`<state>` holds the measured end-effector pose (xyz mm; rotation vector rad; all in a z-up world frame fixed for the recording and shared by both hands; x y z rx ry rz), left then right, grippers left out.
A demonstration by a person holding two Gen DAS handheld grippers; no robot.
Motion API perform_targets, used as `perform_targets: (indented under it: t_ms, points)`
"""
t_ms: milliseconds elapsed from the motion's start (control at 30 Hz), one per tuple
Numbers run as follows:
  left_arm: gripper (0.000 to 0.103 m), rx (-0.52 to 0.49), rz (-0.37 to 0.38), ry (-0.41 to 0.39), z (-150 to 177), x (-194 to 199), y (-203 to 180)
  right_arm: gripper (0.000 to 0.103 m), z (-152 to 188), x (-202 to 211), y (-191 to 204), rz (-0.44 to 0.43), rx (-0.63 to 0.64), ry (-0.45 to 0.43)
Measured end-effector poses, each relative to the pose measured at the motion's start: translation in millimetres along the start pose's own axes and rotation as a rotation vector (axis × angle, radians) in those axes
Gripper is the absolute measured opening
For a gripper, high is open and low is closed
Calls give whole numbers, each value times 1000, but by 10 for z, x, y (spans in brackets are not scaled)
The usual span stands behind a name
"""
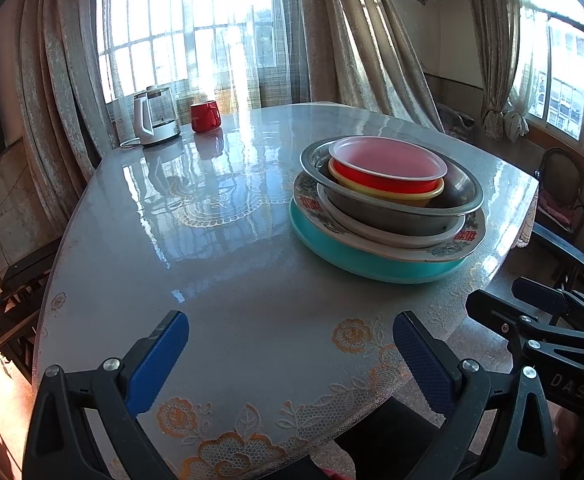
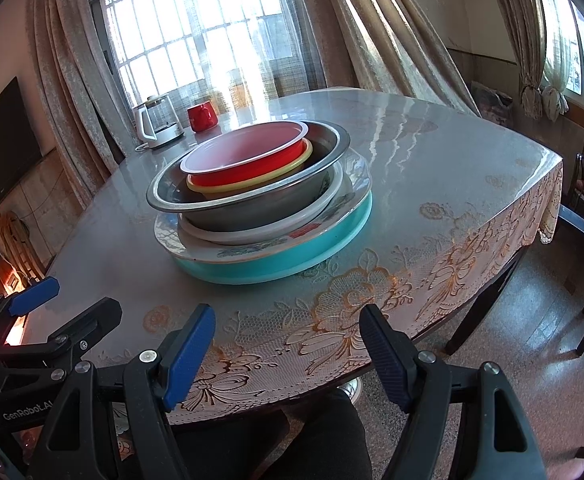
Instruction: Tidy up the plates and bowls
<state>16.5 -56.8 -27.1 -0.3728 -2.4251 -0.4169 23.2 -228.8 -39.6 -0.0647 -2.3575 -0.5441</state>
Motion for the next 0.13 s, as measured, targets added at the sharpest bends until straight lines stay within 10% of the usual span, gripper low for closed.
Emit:
perform_targets:
  t_ms: [133]
  points:
    - [103, -3, 7, -3, -7, -6, -9, 76, -5, 2, -7, -2, -1, 1]
Point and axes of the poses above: each gripper's, at about its wrist camera, not at the fingertips, and x roughly against the way its jaws point, y to its left, z to its underside, the point moved 3 cm from there along -x, roughly the way its jaws point, and after that the axes turned 13 degrees about -x, right-handed, at the moved point
